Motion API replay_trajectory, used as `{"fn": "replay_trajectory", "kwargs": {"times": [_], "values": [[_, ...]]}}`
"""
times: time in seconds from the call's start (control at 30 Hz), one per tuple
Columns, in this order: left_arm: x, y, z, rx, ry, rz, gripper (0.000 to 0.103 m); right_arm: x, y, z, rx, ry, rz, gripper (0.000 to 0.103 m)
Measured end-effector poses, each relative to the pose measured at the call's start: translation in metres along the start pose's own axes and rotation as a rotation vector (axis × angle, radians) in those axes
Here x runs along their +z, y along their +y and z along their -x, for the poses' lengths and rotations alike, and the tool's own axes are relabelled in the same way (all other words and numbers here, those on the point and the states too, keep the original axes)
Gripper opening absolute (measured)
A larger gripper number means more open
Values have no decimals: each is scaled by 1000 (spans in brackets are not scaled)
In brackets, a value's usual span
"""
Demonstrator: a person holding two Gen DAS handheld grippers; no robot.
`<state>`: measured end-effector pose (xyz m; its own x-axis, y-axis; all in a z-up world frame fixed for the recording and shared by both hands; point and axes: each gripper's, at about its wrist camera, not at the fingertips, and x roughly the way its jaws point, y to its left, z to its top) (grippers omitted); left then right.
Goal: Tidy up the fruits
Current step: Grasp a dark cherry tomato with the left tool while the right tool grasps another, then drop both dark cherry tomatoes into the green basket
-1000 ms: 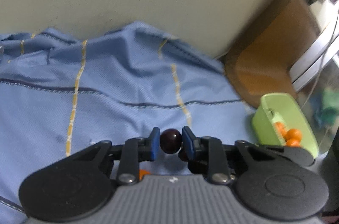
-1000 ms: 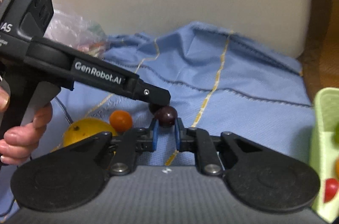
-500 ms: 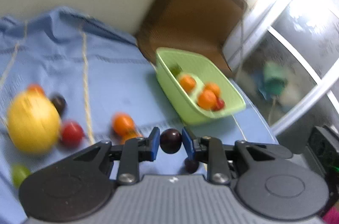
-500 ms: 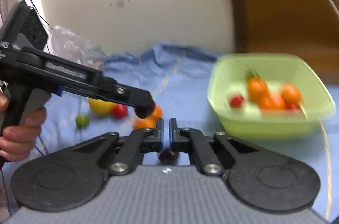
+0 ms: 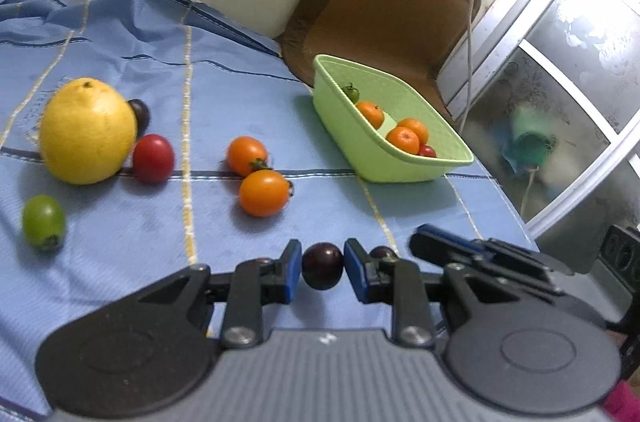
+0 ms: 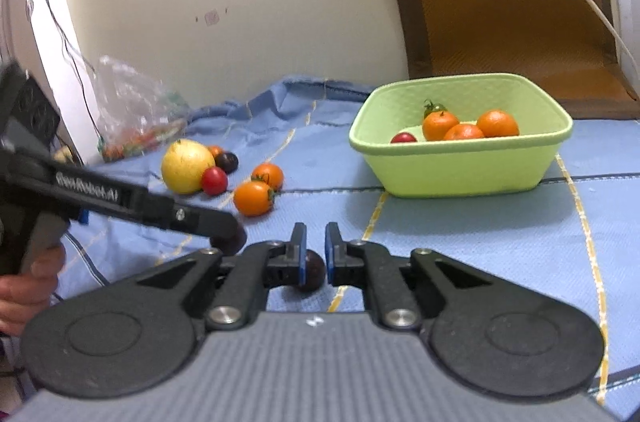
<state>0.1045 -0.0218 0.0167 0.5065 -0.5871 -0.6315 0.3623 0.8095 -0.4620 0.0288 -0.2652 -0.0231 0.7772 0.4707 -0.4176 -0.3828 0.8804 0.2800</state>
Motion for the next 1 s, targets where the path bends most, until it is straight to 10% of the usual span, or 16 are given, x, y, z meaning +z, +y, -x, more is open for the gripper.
{"fn": "replay_trajectory", "kwargs": {"times": [0.17, 0.37, 0.47, 1.0], "values": [[-5, 5, -1, -8, -2, 15, 24, -4, 3, 9, 6, -9, 25, 47], [-12, 4, -5, 0, 11, 2, 24, -13, 18, -16, -5, 77, 108, 46], [-7, 4, -3, -17, 12, 9, 24, -14, 23, -24, -52, 86, 167, 27], [106, -77, -93, -8, -51, -145, 24, 50, -58, -12, -259, -201, 50, 28]]}}
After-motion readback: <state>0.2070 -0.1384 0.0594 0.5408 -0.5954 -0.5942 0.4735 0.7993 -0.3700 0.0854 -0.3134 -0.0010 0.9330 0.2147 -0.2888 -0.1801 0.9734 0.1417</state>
